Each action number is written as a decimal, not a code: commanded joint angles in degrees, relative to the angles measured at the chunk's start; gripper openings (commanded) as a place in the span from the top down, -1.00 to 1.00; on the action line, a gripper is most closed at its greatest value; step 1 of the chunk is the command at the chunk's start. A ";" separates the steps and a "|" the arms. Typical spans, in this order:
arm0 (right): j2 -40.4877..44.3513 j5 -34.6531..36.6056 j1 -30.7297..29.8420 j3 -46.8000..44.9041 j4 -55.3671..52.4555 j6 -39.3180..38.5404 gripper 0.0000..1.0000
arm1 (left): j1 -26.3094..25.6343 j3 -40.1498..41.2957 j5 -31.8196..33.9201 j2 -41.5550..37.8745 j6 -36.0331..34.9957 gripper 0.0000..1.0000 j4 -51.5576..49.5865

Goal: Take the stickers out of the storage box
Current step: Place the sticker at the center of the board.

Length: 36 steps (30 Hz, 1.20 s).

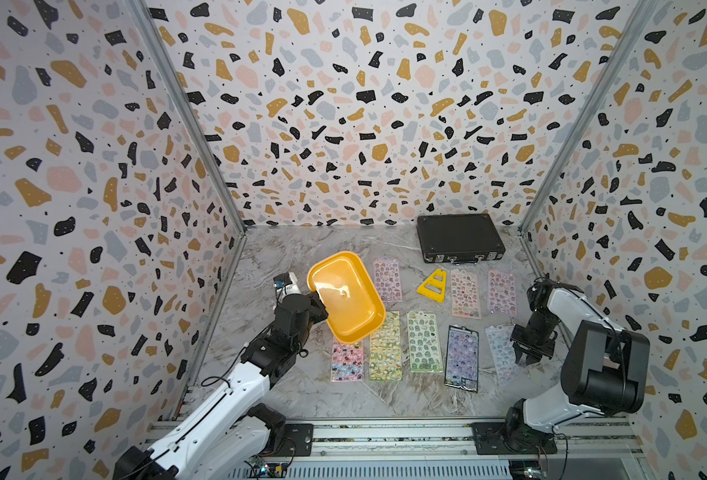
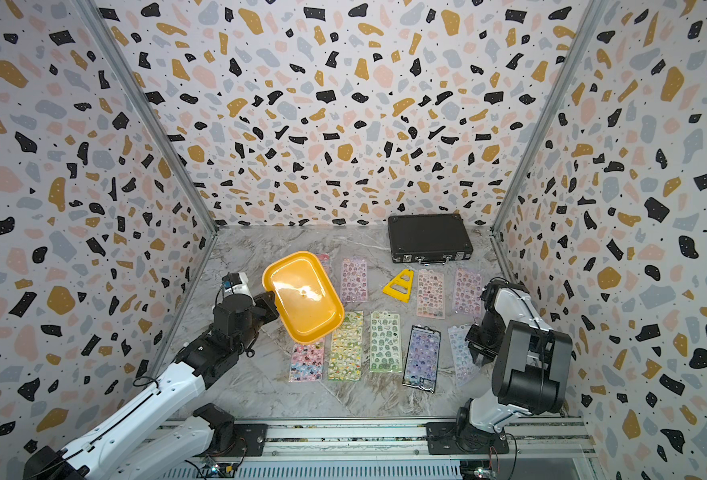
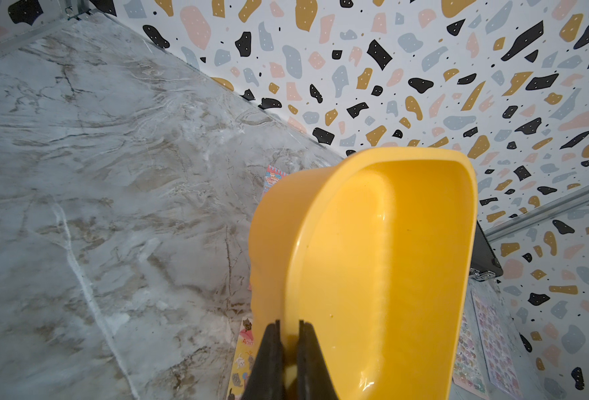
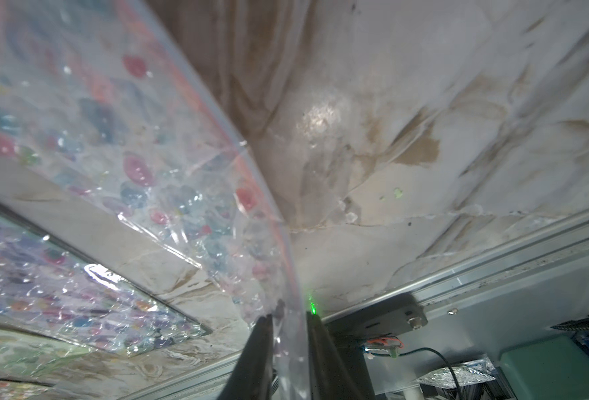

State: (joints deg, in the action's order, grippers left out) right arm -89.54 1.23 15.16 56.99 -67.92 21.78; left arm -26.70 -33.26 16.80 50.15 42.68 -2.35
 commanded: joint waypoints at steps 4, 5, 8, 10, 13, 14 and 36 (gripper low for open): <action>-1.92 4.35 0.22 2.75 -2.79 0.24 0.45 | 0.42 0.74 0.01 -1.40 0.44 1.00 3.58; -2.43 4.62 0.22 3.01 -2.90 0.28 0.44 | 0.42 0.74 -0.01 -1.50 0.52 1.00 3.66; -3.60 5.79 0.22 3.78 -3.27 0.37 0.42 | 0.44 0.74 0.01 -1.55 0.56 1.00 3.58; -4.05 6.03 0.22 4.03 -3.27 0.37 0.39 | 0.47 0.74 0.04 -1.71 0.52 1.00 3.51; -4.67 6.88 0.22 4.42 -3.34 0.44 0.32 | 0.51 0.82 -0.01 -1.82 0.63 1.00 3.49; -4.83 7.30 0.22 4.60 -3.37 0.54 0.28 | 0.50 0.80 -0.05 -1.85 0.66 1.00 3.49; -2.64 6.93 0.15 5.34 -2.55 1.75 0.05 | 0.50 0.91 -0.22 -2.69 1.00 1.00 3.32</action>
State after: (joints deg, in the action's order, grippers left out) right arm -94.91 8.67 15.16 60.62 -69.08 22.33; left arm -26.65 -32.82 16.80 48.47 42.94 -2.37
